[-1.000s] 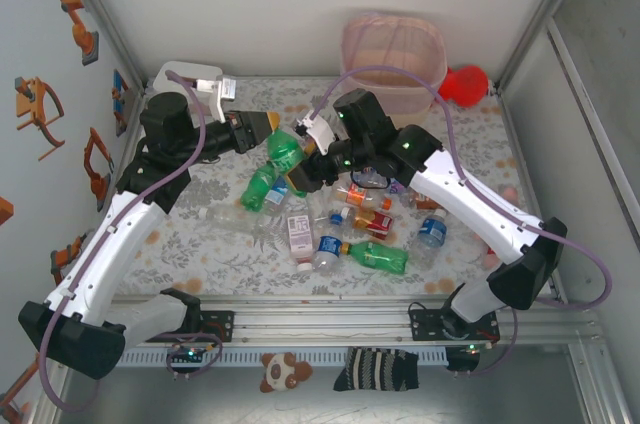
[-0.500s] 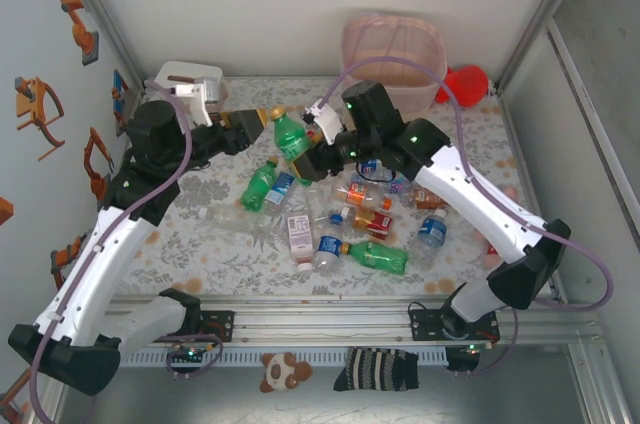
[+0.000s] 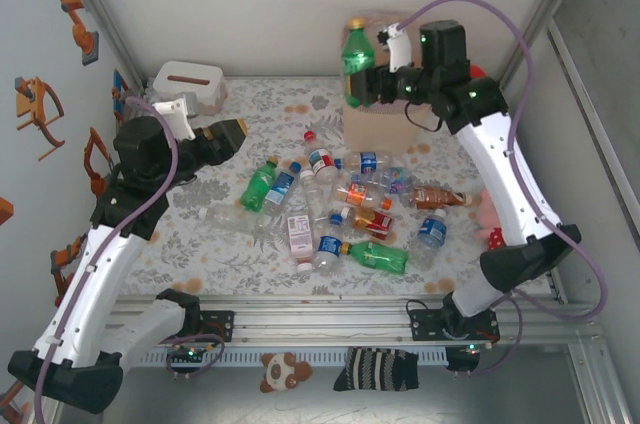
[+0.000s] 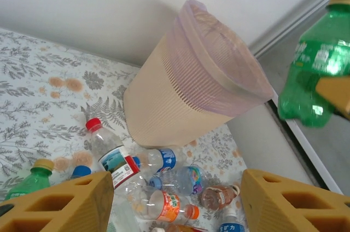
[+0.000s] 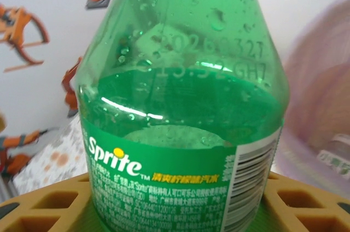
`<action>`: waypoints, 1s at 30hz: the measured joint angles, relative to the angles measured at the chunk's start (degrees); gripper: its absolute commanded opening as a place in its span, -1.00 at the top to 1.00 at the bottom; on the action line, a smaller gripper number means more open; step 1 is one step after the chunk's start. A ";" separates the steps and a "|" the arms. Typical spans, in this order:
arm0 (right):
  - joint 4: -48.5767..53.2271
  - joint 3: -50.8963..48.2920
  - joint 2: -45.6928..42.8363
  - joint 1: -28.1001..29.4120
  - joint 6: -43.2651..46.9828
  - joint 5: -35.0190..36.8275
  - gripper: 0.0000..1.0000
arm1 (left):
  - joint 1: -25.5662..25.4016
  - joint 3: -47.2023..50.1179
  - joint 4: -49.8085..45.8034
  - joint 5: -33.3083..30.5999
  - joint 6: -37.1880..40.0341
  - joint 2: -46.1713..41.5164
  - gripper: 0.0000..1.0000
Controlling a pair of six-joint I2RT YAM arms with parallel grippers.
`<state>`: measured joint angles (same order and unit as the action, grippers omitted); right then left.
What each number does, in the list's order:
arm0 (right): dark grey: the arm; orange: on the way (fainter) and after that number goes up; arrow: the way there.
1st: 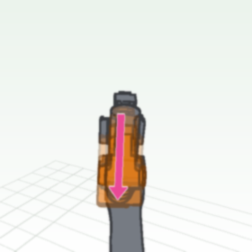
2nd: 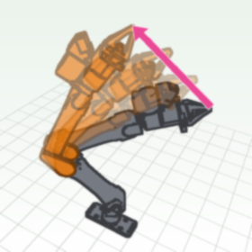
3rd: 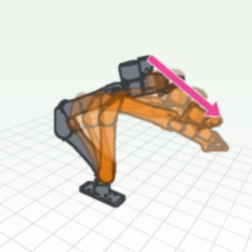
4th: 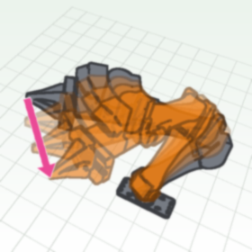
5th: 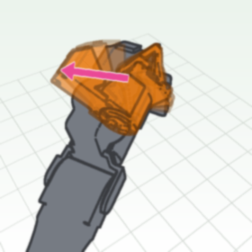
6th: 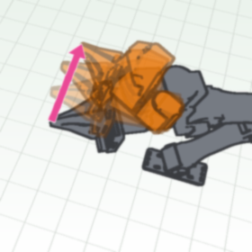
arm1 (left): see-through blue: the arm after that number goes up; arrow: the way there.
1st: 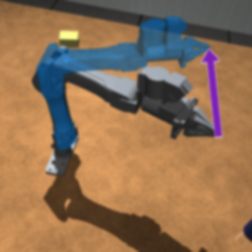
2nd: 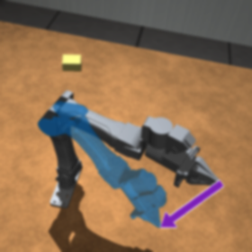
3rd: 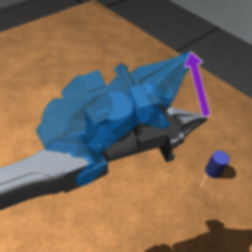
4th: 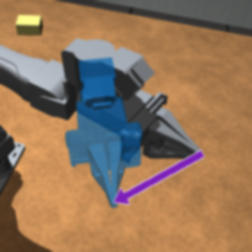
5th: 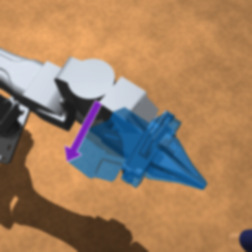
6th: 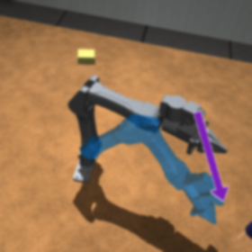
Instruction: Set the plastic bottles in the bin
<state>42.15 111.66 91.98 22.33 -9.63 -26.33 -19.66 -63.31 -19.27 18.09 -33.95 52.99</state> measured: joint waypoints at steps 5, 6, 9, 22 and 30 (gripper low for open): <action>1.68 9.11 8.07 -5.77 -2.67 -0.17 -0.09 | 0.22 0.24 -0.33 -0.07 -0.63 -0.24 -0.23; 2.14 11.04 10.03 -6.75 -3.23 -0.17 -0.09 | 0.22 0.48 -0.28 -0.07 -0.85 -0.33 -0.23; 3.87 16.57 15.69 -8.96 -4.46 -0.11 -0.09 | 0.24 1.36 -0.35 -0.04 -1.51 -0.44 -0.22; 8.98 28.26 31.58 -10.86 -5.40 1.75 -0.08 | 0.31 3.54 -0.48 -0.07 -2.93 -0.42 -0.22; 11.28 29.51 36.96 -10.86 -4.31 5.51 -0.07 | 0.63 3.98 -0.48 -0.09 -2.93 -0.02 -0.22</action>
<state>53.43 141.16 128.95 11.46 -13.93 -20.82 -19.03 -59.33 -19.75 18.00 -36.88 52.97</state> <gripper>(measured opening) 0.539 0.611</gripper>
